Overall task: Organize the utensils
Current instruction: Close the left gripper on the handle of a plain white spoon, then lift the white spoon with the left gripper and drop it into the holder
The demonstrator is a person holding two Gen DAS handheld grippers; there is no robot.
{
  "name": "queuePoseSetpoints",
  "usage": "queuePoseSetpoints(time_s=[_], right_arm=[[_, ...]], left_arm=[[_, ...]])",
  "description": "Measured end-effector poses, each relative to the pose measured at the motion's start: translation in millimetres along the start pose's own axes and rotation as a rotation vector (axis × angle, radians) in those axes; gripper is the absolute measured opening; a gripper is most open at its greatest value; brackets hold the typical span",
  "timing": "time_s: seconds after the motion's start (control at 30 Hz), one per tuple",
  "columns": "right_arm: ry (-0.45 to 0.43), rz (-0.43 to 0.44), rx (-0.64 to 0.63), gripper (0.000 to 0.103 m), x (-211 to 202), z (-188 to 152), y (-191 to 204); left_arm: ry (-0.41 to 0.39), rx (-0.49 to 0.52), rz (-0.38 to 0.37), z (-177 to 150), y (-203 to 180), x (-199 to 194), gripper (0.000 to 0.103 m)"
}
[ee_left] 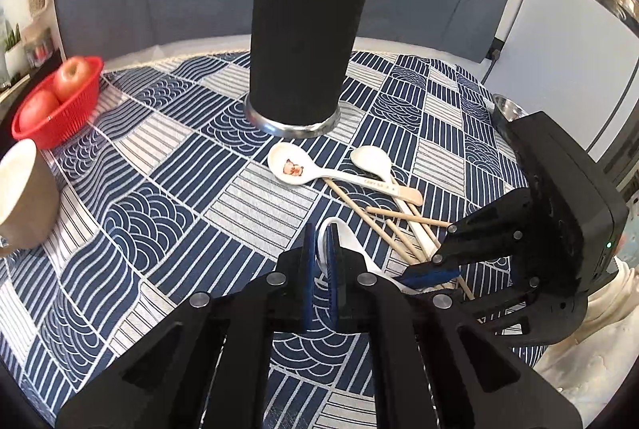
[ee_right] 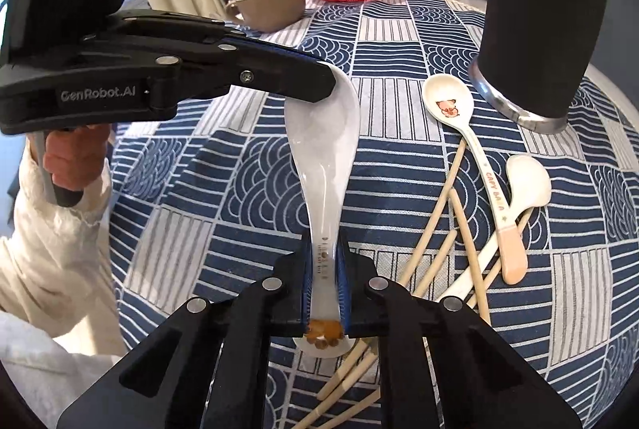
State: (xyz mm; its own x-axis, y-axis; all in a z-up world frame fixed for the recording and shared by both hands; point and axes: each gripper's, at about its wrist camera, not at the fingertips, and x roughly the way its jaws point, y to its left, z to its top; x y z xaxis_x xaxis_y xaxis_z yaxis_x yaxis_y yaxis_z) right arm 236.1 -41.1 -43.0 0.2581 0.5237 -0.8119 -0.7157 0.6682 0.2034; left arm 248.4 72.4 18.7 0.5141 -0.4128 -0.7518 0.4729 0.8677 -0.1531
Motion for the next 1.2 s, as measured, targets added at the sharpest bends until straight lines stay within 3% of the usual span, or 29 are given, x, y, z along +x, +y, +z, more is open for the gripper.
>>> queuePoseSetpoints(time_s=[0.33,1.2], right_arm=[[-0.060,0.007,0.007,0.010,-22.7,1.2,-8.3],[-0.275,-0.204,-0.226,0.010,-117.2,42.1,-13.3]], left_arm=[[-0.027,0.050,0.066,11.4,-27.7,-17.5,0.006],[-0.203,0.200,0.180,84.7,-83.3,-82.1,0.006]])
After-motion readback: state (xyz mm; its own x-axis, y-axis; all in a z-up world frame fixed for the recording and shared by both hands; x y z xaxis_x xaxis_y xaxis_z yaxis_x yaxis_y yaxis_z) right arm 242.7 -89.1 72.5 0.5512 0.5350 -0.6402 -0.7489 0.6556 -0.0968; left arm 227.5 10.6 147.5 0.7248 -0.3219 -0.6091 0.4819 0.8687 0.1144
